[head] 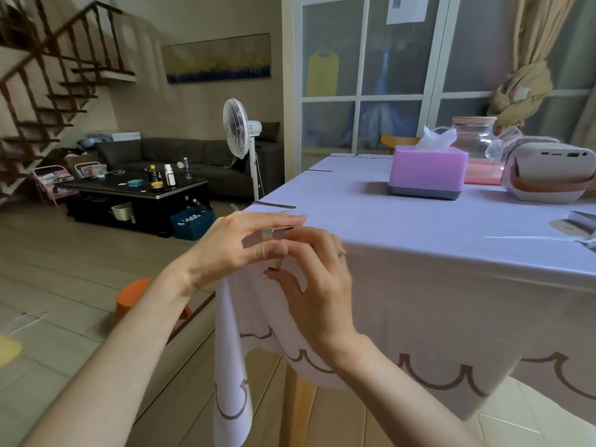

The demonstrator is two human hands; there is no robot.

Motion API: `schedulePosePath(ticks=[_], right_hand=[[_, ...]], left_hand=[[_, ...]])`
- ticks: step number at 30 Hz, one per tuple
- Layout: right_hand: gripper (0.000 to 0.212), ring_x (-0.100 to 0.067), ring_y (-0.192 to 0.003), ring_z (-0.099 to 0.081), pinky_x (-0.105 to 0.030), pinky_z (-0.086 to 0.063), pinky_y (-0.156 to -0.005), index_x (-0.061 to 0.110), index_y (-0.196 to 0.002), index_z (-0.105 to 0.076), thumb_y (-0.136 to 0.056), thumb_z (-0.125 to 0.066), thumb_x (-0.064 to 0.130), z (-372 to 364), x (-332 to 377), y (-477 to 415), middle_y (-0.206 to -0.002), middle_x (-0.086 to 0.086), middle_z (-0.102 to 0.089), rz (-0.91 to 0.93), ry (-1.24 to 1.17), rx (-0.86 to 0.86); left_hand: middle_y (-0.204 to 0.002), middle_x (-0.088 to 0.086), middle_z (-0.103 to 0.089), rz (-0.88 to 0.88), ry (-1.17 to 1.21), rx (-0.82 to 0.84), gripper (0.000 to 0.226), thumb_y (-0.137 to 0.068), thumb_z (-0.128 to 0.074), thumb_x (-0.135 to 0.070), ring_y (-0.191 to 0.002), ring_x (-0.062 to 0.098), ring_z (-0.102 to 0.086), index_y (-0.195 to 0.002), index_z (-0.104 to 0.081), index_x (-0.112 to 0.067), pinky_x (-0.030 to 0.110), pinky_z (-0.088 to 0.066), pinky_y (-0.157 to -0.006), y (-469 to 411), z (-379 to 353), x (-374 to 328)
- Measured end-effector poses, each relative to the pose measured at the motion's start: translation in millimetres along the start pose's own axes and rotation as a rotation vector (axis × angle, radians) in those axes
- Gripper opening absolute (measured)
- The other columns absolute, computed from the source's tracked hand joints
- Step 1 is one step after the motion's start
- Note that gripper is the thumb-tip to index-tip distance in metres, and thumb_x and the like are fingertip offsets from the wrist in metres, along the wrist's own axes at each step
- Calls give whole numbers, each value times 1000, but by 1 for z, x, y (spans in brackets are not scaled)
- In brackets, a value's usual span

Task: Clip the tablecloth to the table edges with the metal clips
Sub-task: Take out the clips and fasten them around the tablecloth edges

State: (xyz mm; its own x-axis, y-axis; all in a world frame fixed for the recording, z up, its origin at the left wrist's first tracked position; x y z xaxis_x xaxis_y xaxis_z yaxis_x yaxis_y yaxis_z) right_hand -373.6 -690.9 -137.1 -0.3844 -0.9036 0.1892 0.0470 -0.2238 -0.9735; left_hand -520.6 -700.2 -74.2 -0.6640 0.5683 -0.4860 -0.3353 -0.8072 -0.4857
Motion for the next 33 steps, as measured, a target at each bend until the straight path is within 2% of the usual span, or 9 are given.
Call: schedulePosePath(ticks=[3,7,9,14,20,24,28,33], right_hand=[[15,-25,-93,-57,-32,-43,-80,15,-87,-74,-87,-67,28,6,-13,-3,-103,-6,-70,255,283,-63],[10,-26,-102,-60,-38,-44,-94,14,-87,-73,-86,-69,22,6,-22,-5,-99,-7,-70,357,286,-23],[6,-25,-102,-61,-41,-45,-96,14,-83,-74,-84,-71,19,6,-24,-5,-94,-6,-71,375,268,-29],[7,-26,-87,-64,-47,-45,-93,17,-81,-68,-82,-73,21,6,-20,-9,-86,-2,-71,359,188,-84],[13,-29,-78,-64,-52,-43,-92,16,-73,-71,-84,-71,23,9,-16,-11,-78,0,-70,303,131,-78],[20,-29,-78,-64,-53,-43,-92,14,-69,-73,-84,-70,27,10,-11,-14,-77,1,-70,246,93,-80],[19,-28,-76,-63,-51,-42,-94,16,-72,-73,-85,-69,29,10,-6,-14,-75,1,-68,203,93,-68],[21,-25,-74,-60,-50,-42,-93,17,-70,-72,-85,-69,32,14,-4,-14,-74,3,-65,193,113,-41]], left_hand=[[-127,-21,-57,-2,-10,8,70,-68,-45,-82,-126,0,-46,-123,-57,-41,46,-36,-108,0,1,-1],[-127,-20,-58,-19,40,13,64,-69,-53,-75,-125,2,-48,-119,-59,-36,48,-39,-105,1,-1,-3],[-130,-18,-56,-22,48,40,64,-73,-53,-72,-128,4,-45,-123,-58,-33,49,-37,-106,1,0,-2],[-132,-14,-55,-9,63,75,66,-77,-46,-73,-129,6,-43,-126,-56,-30,48,-35,-108,1,4,0],[-130,-11,-57,9,111,50,65,-75,-47,-74,-128,9,-46,-122,-60,-31,50,-35,-107,1,2,1],[-130,-4,-58,26,208,26,65,-74,-50,-74,-125,15,-51,-118,-63,-28,50,-39,-104,1,0,-1],[-130,-1,-58,42,254,15,63,-74,-51,-73,-124,19,-52,-116,-64,-27,52,-40,-103,1,-2,-2],[-127,-5,-60,29,207,13,60,-75,-49,-74,-125,13,-51,-115,-64,-31,47,-40,-105,1,-1,-3]])
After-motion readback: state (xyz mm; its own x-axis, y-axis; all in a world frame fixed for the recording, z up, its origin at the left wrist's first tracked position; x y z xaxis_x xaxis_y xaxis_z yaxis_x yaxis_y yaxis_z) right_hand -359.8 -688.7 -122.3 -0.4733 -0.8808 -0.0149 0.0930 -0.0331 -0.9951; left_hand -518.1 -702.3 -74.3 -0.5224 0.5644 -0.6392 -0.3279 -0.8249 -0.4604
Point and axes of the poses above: each hand's wrist, its own y-axis away from the middle knuckle, its own z-axis out of the back of the hand, x = y × z, the point moved 1 cm from there along -y, towards the middle knuckle
